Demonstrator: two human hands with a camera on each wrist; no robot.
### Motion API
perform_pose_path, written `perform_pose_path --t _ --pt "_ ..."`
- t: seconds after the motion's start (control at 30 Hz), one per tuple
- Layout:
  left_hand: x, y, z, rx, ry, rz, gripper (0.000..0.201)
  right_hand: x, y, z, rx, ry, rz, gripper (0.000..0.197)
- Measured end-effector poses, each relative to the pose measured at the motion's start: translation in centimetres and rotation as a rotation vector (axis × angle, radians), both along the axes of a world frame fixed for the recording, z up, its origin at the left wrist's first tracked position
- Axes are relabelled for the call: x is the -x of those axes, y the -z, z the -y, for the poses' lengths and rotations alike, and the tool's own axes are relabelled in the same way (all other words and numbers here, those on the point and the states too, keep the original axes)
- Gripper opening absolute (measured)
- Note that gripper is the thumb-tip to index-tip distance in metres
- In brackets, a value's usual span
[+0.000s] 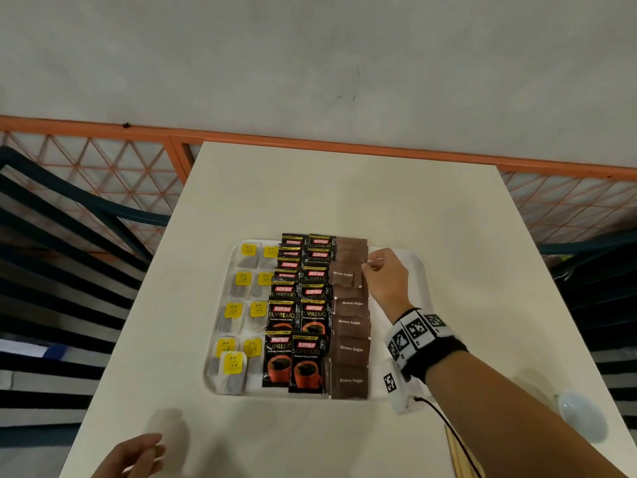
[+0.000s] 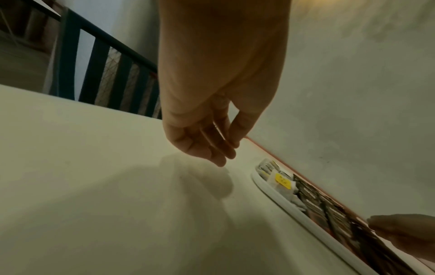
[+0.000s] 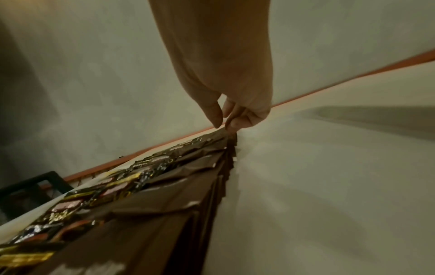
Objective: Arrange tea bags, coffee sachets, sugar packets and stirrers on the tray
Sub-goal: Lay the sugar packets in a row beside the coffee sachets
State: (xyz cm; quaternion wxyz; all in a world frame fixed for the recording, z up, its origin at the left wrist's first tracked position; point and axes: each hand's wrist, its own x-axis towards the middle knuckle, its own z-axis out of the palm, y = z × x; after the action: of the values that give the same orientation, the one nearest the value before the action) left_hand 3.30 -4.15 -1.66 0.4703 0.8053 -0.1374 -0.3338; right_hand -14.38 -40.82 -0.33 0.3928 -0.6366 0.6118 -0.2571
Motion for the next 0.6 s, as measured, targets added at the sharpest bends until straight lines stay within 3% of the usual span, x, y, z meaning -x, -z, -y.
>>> perform_pose_path --t 0.07,0.2,0.3,0.4,0.53,0.6 --pt "0.8 -0.7 1.0 -0.002 0.034 -0.006 0.032 0.7 -0.7 -0.6 0.026 -0.013 -0.050 0.018" --pt "2.7 -0.7 2.8 0.002 0.239 -0.044 0.036 3.9 -2.9 -4.1 0.048 -0.034 -0.067 0.016" --pt "4.9 -0.5 4.8 -0.033 0.466 -0.097 0.034 7.8 -3.6 -9.0 0.091 -0.066 -0.126 0.007" --pt "8.2 -1.1 7.2 -0.015 0.714 -0.088 0.041 12.4 -3.0 -14.9 0.104 -0.065 -0.225 0.013" --pt "13.7 -2.4 9.7 0.010 1.004 -0.013 0.022 18.2 -1.3 -22.4 0.108 -0.005 -0.420 0.008" --pt "16.4 -2.8 10.5 0.013 1.124 0.023 0.017 20.5 -0.8 -24.6 0.101 0.083 -0.499 0.022"
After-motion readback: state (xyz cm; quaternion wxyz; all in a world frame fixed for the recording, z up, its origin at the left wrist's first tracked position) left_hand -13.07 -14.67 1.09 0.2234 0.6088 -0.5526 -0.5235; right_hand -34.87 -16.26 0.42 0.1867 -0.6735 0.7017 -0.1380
